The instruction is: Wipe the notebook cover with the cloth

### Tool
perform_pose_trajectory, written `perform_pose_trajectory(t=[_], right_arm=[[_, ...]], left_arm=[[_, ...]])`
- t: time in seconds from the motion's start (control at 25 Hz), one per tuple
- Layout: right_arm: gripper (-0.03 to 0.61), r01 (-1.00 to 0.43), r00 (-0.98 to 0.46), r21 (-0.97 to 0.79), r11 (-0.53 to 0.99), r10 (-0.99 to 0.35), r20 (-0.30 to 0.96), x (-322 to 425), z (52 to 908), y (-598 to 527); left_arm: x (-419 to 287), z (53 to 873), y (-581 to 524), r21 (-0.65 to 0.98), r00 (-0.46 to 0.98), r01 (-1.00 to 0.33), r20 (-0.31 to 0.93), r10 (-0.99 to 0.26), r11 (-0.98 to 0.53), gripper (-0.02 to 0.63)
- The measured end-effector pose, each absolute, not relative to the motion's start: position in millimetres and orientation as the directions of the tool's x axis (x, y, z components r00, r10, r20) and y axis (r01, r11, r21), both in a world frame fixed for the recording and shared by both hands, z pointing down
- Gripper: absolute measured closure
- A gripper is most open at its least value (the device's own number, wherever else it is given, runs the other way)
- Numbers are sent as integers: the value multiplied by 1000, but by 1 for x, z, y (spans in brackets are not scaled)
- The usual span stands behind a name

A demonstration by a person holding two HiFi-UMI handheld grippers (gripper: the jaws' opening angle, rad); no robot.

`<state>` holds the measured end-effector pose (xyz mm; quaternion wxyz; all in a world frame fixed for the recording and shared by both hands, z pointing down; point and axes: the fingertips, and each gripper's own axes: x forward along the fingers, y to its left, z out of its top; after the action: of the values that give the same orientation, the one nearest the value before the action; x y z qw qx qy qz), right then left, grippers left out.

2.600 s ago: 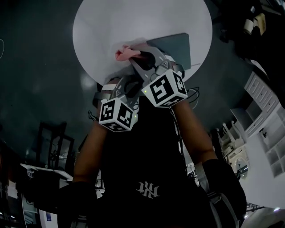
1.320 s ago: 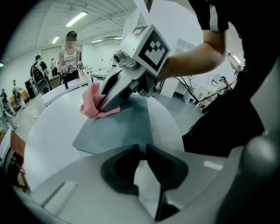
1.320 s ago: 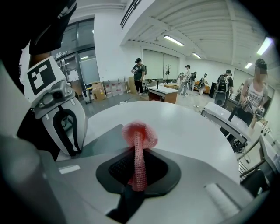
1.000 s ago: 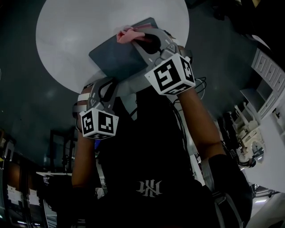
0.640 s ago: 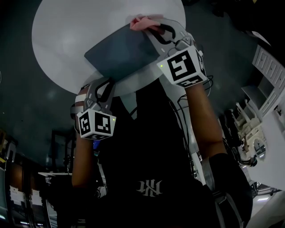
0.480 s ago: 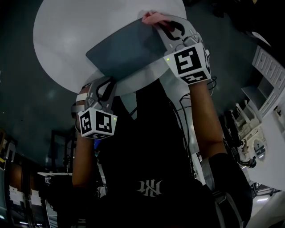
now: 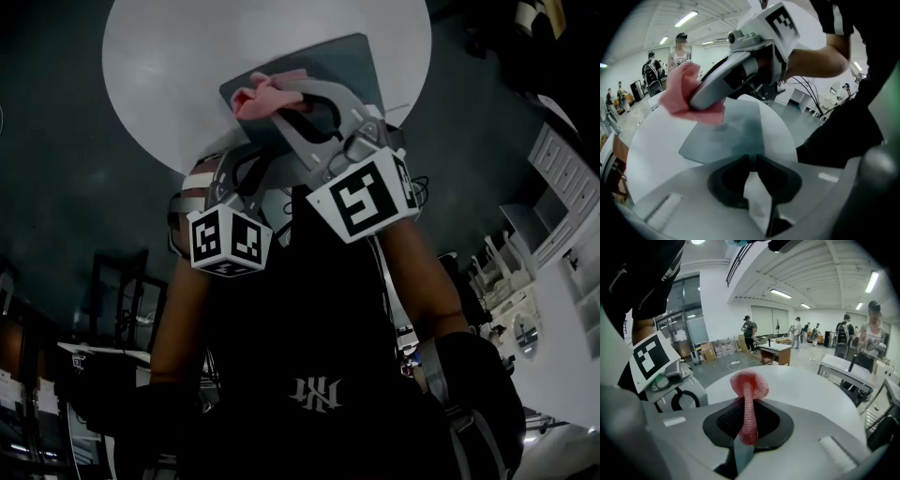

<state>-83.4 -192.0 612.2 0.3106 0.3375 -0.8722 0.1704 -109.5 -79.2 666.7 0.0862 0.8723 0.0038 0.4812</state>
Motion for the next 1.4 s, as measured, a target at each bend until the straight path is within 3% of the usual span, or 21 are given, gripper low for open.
perform_pose_trajectory(t=[0.36, 0.76, 1.4], right_arm=[[543, -622, -600, -175, 763, -321, 732, -139, 661, -164], [543, -617, -580, -105, 780, -360, 730, -119, 667, -164], [543, -714, -484, -41, 699, -450, 751, -21, 667, -157]], left_arm=[[-111, 669, -77, 113, 538, -59, 840, 63, -992, 557], [-113, 672, -80, 120, 534, -66, 843, 67, -991, 557], [-106, 672, -79, 101, 473, -47, 879, 67, -994, 557]])
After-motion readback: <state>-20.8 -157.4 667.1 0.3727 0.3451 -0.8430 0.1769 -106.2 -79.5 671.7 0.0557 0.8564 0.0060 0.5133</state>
